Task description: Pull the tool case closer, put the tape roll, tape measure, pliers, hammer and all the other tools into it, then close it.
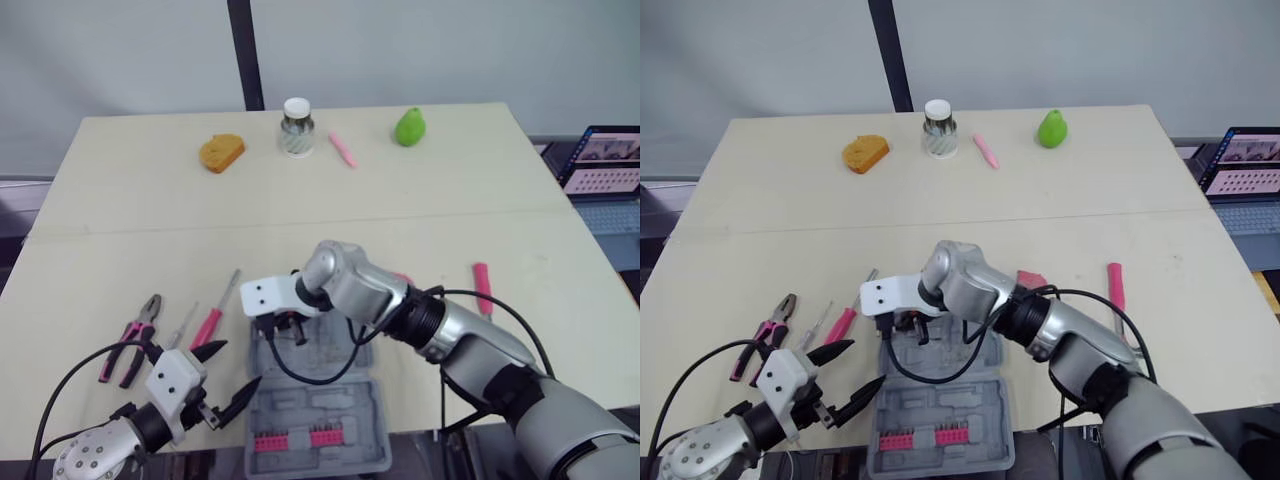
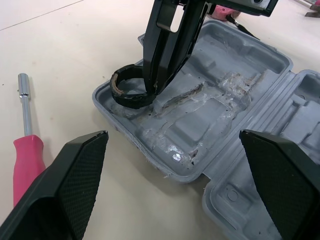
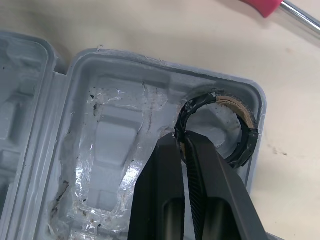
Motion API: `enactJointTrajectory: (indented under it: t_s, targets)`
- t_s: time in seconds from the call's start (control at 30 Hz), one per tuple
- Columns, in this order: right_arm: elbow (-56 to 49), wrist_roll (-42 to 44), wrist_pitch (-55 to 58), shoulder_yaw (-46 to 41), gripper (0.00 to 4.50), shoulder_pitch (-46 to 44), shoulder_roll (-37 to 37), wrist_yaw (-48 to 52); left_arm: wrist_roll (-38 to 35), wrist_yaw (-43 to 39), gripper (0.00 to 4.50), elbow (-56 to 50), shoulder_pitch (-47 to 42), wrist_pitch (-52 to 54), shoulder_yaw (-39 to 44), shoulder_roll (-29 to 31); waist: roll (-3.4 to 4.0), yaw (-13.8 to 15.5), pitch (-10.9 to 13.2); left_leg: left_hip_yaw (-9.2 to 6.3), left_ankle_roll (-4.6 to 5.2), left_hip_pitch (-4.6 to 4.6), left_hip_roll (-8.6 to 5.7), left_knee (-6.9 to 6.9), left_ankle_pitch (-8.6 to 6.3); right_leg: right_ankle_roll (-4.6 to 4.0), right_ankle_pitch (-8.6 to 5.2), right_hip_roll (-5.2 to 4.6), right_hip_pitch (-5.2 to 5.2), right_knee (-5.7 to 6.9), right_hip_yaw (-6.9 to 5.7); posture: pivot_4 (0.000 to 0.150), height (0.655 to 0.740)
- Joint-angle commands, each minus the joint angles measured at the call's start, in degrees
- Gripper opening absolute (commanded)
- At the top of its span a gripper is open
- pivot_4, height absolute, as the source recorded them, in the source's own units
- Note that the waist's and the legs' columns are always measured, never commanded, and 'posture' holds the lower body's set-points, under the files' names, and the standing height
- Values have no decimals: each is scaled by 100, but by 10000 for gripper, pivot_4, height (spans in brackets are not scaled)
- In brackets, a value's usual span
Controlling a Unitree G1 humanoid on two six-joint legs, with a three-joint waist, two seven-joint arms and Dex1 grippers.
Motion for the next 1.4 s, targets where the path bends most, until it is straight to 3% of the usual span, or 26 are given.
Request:
enactJointTrajectory:
  t_s: [0.03, 1.33, 1.4]
  targets:
    - [-28, -39, -103, -104, 1044, -6, 117, 14, -27, 35, 45000, -180, 83, -43, 31, -1, 0, 0, 0, 0, 0, 0, 0, 0, 0, 0, 0, 0, 0, 0, 0, 1500, 7400]
    - [361, -51, -322, -329, 1044, 25, 440, -96, -28, 67, 45000, -226, 121, -7, 83, 56, 0, -4, 0, 15, -13, -1, 15, 0, -3, -17, -9, 6, -23, 27, 1, 1500, 7400]
    - [339, -34, -319, -337, 7480, 38, 447, -88, -33, 67, 45000, -232, 124, 0, 94, 60, 0, -3, 0, 17, -13, -1, 17, 0, -3, -17, -9, 7, -25, 27, 2, 1500, 7400]
